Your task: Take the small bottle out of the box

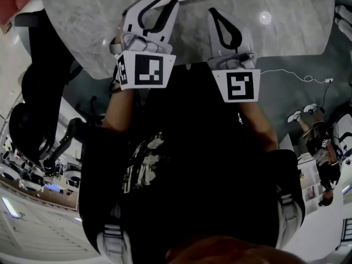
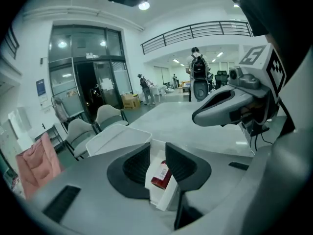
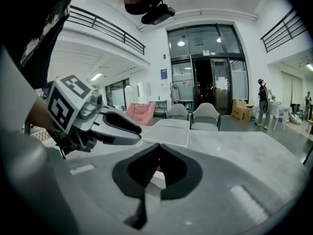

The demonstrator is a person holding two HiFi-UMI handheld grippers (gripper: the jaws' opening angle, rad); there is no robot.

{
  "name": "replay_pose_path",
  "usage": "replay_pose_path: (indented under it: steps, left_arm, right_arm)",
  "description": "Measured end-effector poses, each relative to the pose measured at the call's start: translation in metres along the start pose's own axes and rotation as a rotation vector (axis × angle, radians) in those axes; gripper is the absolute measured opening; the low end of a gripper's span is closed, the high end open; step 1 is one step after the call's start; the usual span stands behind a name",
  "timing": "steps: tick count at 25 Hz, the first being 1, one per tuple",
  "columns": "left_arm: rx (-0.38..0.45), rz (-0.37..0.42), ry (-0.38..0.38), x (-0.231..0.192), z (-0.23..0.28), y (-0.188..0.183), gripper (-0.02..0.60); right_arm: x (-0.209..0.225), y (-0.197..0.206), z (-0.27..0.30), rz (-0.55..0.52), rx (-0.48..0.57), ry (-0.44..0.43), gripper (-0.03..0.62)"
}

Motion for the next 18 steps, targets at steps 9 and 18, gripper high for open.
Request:
replay_pose_path:
  steps: [9,18]
  left_arm:
    - [-0.220,0.150,0.185,0.003,0.064,0.014,0.173]
    - [-0.368,0.167,0.337,0.005,0.109,-0.005,0.173]
  right_arm:
    - [0.022,0.006,0.025,0.000,-0.040,-0.028,-0.005]
    - [0.044,0.006,0.040,0.035,-0.059,-0.038,-0.005]
Point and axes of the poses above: the fingertips, and each gripper's own axes: z forward along the fingers, x to its right, y out of its underside, the point moved 5 cm from there along -z, backward along the fingers, and after that the axes turned 12 degrees about -x, right-handed, at the moved point
